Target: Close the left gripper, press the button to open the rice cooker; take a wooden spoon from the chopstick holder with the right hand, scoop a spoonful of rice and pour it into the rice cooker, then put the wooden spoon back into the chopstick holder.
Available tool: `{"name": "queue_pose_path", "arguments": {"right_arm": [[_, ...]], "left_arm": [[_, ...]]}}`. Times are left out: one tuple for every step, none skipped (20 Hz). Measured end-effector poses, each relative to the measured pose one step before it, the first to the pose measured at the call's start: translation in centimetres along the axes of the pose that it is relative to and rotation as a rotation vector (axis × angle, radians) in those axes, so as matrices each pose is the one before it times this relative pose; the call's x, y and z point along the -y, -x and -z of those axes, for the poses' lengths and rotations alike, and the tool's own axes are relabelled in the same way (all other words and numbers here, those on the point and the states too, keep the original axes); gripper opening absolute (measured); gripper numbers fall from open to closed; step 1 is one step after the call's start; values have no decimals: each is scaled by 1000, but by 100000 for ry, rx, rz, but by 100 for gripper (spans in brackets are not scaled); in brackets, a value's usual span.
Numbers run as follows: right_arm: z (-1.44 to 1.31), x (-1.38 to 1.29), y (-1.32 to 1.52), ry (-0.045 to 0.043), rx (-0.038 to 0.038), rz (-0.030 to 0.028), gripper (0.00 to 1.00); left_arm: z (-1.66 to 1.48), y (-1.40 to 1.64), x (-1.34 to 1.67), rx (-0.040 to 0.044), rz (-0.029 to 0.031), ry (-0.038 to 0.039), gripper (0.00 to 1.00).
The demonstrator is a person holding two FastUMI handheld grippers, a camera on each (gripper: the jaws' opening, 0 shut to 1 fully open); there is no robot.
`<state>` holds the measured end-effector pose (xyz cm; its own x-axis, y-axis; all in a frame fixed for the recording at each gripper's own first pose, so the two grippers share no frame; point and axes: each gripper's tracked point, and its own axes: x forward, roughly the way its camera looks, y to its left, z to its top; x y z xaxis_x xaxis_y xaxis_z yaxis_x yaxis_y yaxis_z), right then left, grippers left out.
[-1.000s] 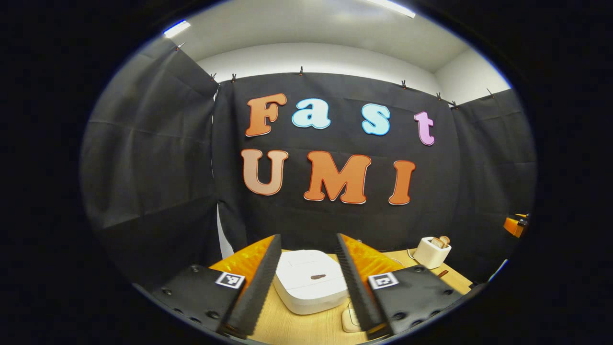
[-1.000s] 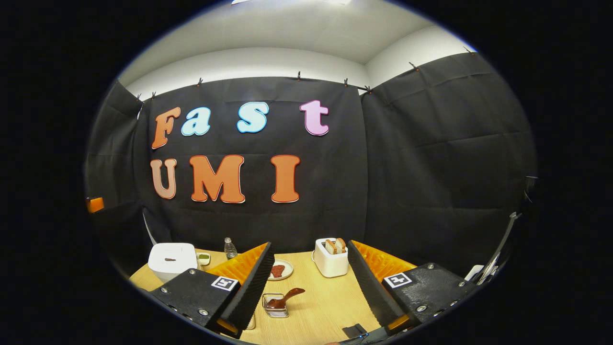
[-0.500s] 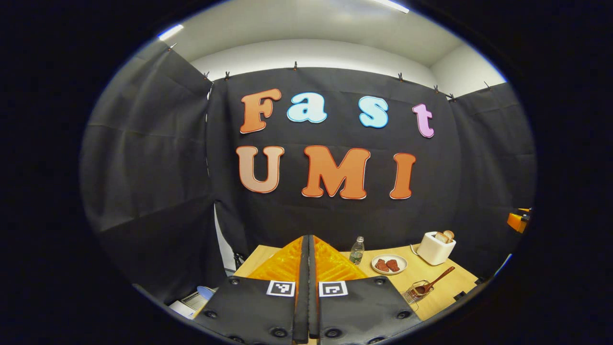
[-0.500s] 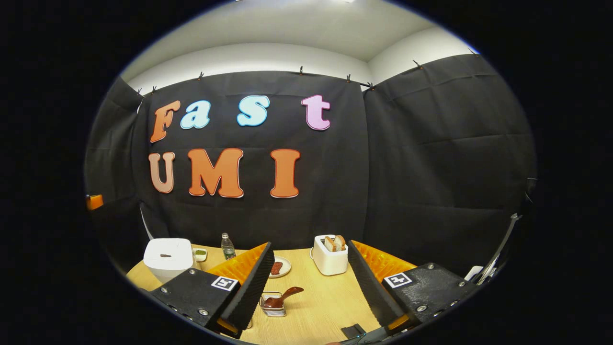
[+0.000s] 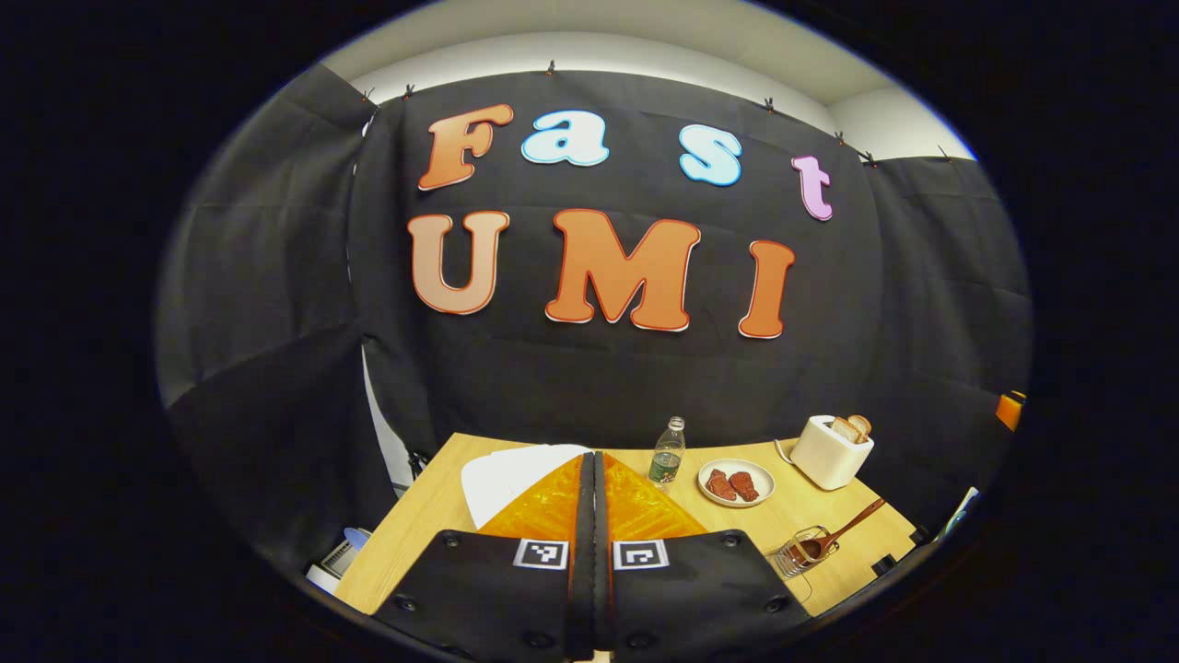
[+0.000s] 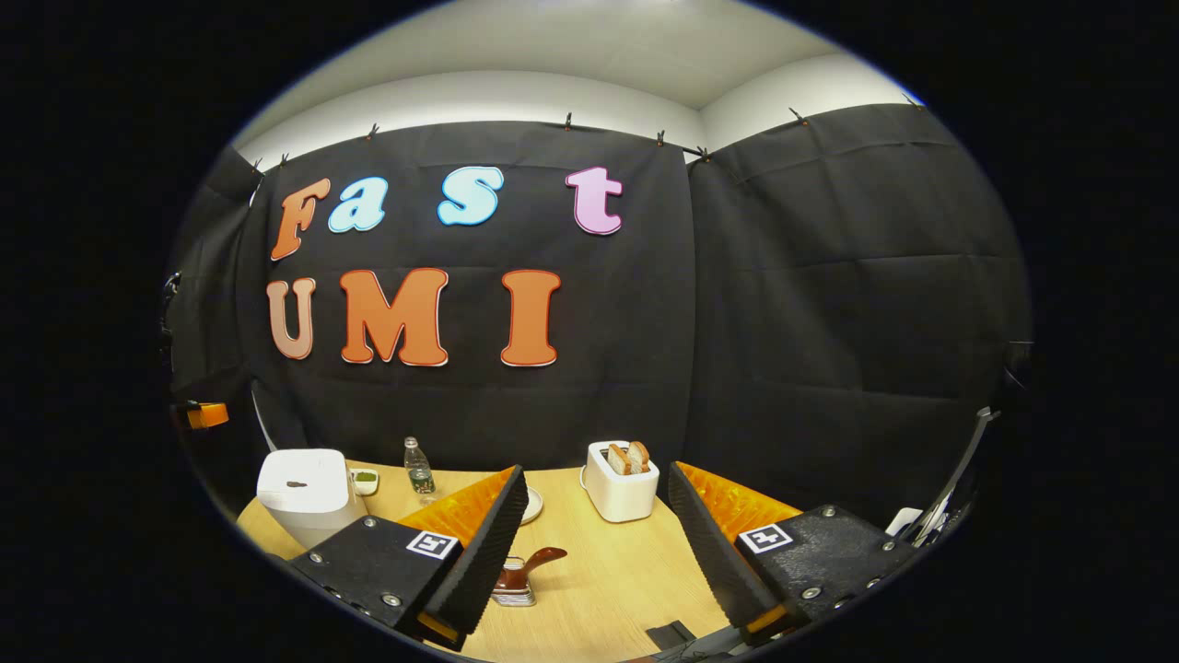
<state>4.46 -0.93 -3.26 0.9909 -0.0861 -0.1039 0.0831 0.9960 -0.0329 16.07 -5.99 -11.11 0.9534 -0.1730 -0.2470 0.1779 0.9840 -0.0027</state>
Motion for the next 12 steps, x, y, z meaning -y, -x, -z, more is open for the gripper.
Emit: {"name": "queue_pose_path", "arguments": {"right_arm": [[275, 128, -183, -126, -807, 610, 95], [242, 102, -189, -252, -770, 503, 95], [210, 65, -262, -204, -852, 615, 95], [124, 72, -297, -189, -792, 599, 95], [208, 75, -137, -493, -816, 132, 95], [83, -62, -178, -324, -793, -5, 95], [194, 195, -157, 214, -532, 427, 95], [138, 293, -136, 645, -467, 976, 95], [71, 411, -132, 653, -392, 1126, 95], [14, 174, -158, 390, -413, 769, 100], [84, 24, -13, 144, -428, 501, 95], [119, 64, -142, 120, -566, 321, 95]], "left_arm": [[993, -1174, 306, -2156, 1149, -547, 4], [588, -1234, 302, -2115, 1434, -463, 4], [678, -1245, 169, -1811, 744, -85, 4], [971, -1314, 85, -2484, 834, -322, 4], [1021, -1204, 8, -1459, 554, -152, 3], [1047, -1109, -124, -2574, 139, -131, 4], [1215, -957, -40, -2911, 163, -187, 4], [1014, -971, -214, -2687, -8, 114, 4], [1085, -772, -208, -2771, 86, 709, 4], [964, -718, -147, -2840, -71, 1141, 4], [845, -615, -328, -2498, -267, 890, 4], [587, -596, -360, -1477, -459, 304, 5]]}}
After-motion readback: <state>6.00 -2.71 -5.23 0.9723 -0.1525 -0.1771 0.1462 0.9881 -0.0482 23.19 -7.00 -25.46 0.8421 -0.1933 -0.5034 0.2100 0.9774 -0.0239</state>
